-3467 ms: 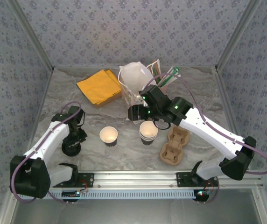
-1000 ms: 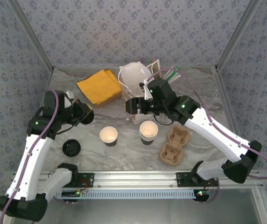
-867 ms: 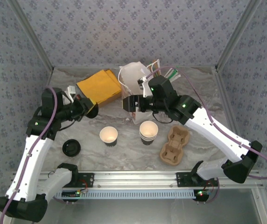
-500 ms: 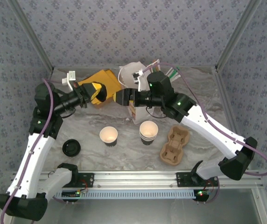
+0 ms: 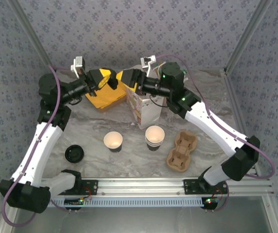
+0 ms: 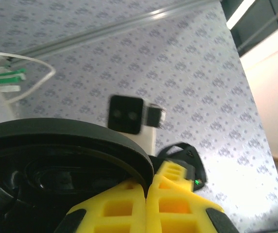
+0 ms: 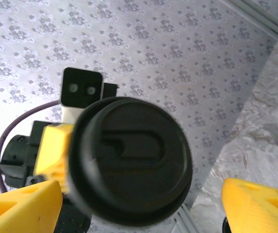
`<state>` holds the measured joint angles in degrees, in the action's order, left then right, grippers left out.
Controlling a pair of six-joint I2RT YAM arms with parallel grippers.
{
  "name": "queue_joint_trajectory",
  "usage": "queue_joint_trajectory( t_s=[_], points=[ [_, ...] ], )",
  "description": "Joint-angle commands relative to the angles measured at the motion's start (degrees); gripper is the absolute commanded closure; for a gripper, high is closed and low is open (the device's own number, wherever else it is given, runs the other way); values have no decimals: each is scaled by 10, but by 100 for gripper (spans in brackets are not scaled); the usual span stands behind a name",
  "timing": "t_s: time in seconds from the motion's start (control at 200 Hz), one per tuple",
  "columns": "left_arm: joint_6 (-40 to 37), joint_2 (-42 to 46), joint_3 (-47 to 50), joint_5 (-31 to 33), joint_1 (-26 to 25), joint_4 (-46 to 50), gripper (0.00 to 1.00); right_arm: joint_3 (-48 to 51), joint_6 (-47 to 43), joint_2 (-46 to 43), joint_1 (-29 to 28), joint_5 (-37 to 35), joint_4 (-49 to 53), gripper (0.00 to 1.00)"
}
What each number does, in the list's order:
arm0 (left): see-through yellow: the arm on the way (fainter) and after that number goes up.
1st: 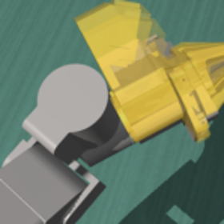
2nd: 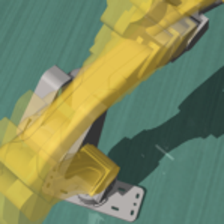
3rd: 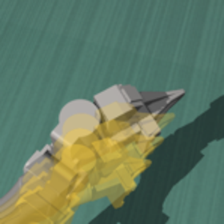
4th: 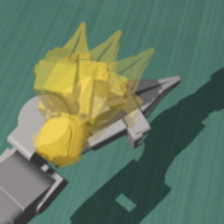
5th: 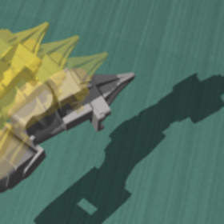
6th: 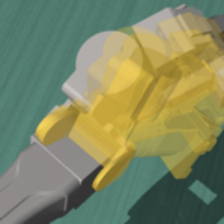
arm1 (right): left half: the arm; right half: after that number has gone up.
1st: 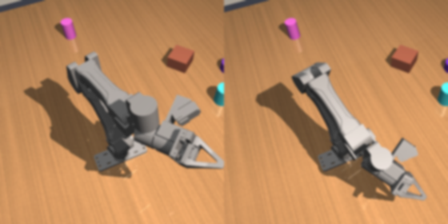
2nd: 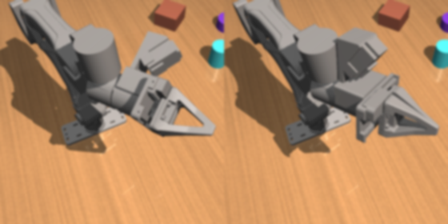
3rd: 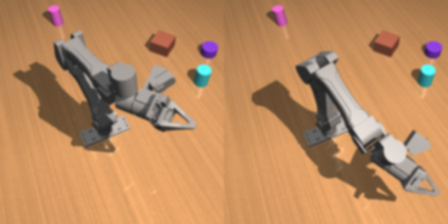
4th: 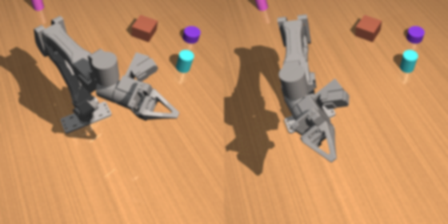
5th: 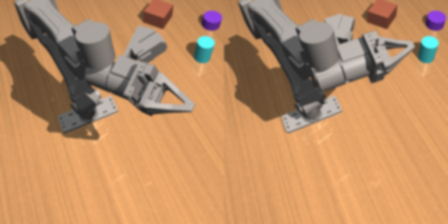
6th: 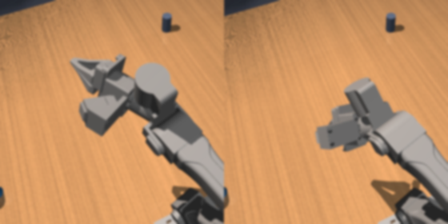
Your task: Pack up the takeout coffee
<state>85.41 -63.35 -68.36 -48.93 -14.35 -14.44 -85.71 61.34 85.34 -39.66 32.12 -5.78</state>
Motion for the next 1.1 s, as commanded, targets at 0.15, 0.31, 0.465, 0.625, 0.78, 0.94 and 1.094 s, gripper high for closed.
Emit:
queue_joint_trajectory(
  t_s=[0.15, 0.31, 0.465, 0.625, 0.78, 0.94, 1.094],
  points=[
    [-2, -32, -73, -18, -35, -63, 98, -42, 87, 22, 20, 46, -105, 8],
    [10, -40, -77, -14, -40, -84, 98, -28, 147, 27, 38, 60, -177, 2],
    [24, -47, -77, -12, -45, -117, 100, -18, 188, 34, 43, 69, -219, 2],
    [32, -59, -87, -11, -46, -136, 99, -11, 211, 39, 44, 73, -244, 2],
    [27, -65, -107, -10, -51, -132, 99, -4, 226, 42, 50, 74, -253, 1],
    [23, -69, -110, -8, -56, -129, 99, 4, 245, 45, 50, 76, -279, 2],
    [16, -71, -106, -6, -64, -127, 99, 5, 246, 39, 50, 80, -286, 3]
  ],
)
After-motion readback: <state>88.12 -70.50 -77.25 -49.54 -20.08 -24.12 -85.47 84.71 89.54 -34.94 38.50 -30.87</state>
